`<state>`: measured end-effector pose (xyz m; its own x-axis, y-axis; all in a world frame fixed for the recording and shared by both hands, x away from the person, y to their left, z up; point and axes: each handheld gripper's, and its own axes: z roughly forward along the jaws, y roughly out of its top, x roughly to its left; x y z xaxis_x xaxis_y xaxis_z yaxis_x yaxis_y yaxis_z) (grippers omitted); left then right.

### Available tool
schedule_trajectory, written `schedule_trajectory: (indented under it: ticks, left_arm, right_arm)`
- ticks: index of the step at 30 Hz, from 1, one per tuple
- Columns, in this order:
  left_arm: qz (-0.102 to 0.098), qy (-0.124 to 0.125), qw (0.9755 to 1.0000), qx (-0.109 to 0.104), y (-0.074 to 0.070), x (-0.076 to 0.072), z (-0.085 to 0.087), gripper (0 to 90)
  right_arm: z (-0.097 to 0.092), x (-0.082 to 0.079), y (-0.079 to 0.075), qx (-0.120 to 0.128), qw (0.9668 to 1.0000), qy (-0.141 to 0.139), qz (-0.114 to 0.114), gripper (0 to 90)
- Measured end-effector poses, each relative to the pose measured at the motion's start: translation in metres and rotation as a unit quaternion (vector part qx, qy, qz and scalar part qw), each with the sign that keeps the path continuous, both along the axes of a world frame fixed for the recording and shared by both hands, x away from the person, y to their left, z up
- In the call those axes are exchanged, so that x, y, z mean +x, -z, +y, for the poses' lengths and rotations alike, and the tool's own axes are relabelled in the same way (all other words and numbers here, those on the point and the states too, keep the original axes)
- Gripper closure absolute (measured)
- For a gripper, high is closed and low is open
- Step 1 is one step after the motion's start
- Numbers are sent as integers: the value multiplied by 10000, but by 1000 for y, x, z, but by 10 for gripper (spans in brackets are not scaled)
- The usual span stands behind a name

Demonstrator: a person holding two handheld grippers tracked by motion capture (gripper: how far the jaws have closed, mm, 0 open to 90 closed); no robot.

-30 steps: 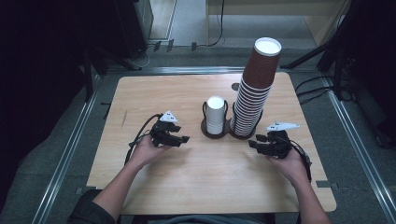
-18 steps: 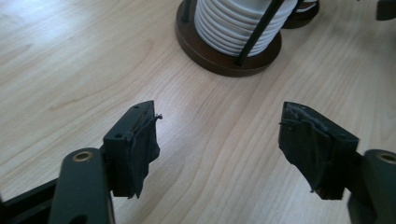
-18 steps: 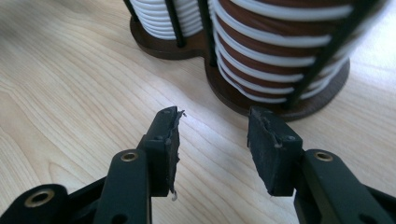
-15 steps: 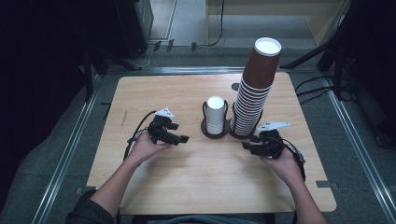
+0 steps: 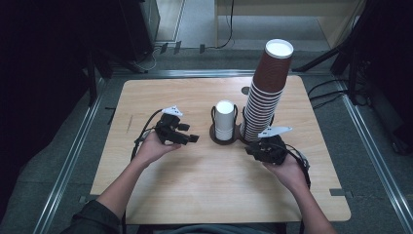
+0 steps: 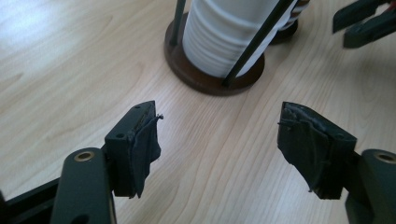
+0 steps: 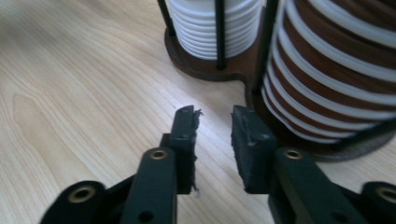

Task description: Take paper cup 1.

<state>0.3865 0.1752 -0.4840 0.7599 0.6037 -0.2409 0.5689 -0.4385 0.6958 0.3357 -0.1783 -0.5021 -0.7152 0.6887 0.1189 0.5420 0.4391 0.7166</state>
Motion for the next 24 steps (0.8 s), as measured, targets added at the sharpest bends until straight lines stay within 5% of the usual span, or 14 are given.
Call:
schedule_trajectory:
  ticks: [11, 24]
  left_arm:
    - [-172, 319, 9992, 177, -28, 12, -19, 278]
    - [-248, 502, 9983, 164, -62, 29, -33, 223]
  right_arm:
    - [20, 0, 2, -69, 10000, 64, -33, 896]
    - [46, 5, 3, -86, 9996, 192, -191, 898]
